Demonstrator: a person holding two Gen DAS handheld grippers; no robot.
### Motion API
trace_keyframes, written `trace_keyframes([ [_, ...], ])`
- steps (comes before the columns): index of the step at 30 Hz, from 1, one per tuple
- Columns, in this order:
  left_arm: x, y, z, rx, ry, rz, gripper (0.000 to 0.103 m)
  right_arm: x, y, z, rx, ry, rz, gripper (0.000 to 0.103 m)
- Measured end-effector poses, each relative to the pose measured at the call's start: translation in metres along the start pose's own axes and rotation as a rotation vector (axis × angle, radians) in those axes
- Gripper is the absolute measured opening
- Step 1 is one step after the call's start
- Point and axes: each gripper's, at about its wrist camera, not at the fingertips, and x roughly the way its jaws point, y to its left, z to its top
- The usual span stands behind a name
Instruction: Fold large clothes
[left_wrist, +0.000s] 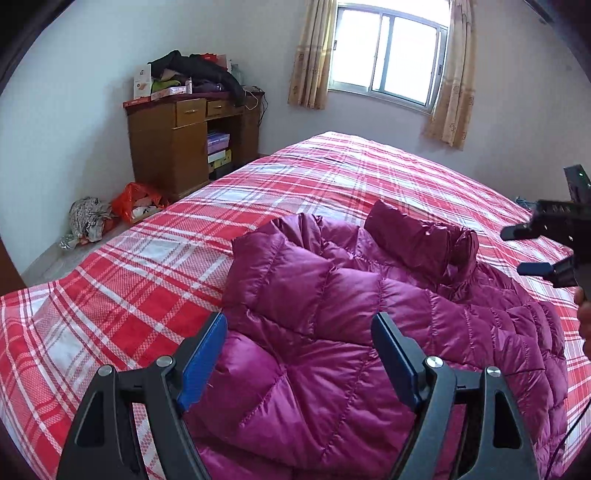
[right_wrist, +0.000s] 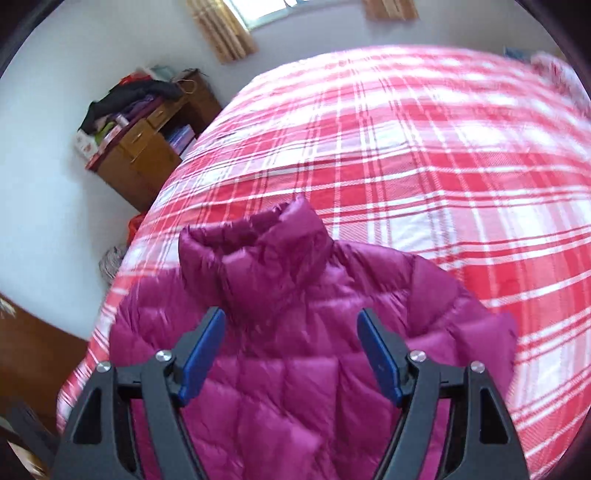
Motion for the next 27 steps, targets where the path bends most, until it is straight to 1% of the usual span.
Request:
trace_keyframes([
  [2,0.005,0.006,-0.008,-0.044,0.013,-0.018,0.081,0.016,0.0,0.018,0.079,0.031,0.026,0.076],
  [5,0.007,0.006,-0.012,-0.046,0.012,-0.005,0.081,0.04,0.003,0.035,0.143,0.05,0.028,0.076],
  [9,0.01,-0.001,-0.012,-0.016,0.014,0.012,0.081,0.067,0.013,0.048,0.148,0.104,-0.03,0.076],
  [12,0.012,-0.003,-0.013,-0.006,0.022,0.02,0.081,0.081,0.017,0.048,0.142,0.135,-0.061,0.076],
  [15,0.013,-0.001,-0.013,-0.015,0.026,0.019,0.081,0.091,0.019,0.044,0.107,0.177,-0.117,0.076],
  [16,0.014,-0.001,-0.013,-0.017,0.028,0.018,0.081,0.09,0.018,0.041,0.09,0.182,-0.126,0.069],
  [17,0.014,-0.001,-0.013,-0.017,0.029,0.019,0.081,0.087,0.019,0.039,0.071,0.179,-0.135,0.054],
  [18,0.014,-0.001,-0.013,-0.016,0.029,0.021,0.081,0.084,0.018,0.037,0.053,0.176,-0.146,0.045],
  [19,0.014,-0.001,-0.014,-0.014,0.028,0.021,0.081,0.08,0.017,0.035,0.034,0.177,-0.153,0.025],
  [20,0.013,-0.001,-0.014,-0.013,0.026,0.021,0.081,0.076,0.015,0.033,0.023,0.184,-0.157,0.019],
  [22,0.012,-0.001,-0.014,-0.014,0.019,0.013,0.081,0.065,0.01,0.028,-0.006,0.188,-0.166,0.016],
  [25,0.006,0.004,-0.012,-0.031,0.002,-0.027,0.081,0.042,0.003,0.013,-0.082,0.152,-0.214,0.014],
  [27,-0.001,0.004,-0.007,-0.033,0.001,-0.06,0.081,0.036,-0.008,0.0,-0.104,0.13,-0.231,0.013],
])
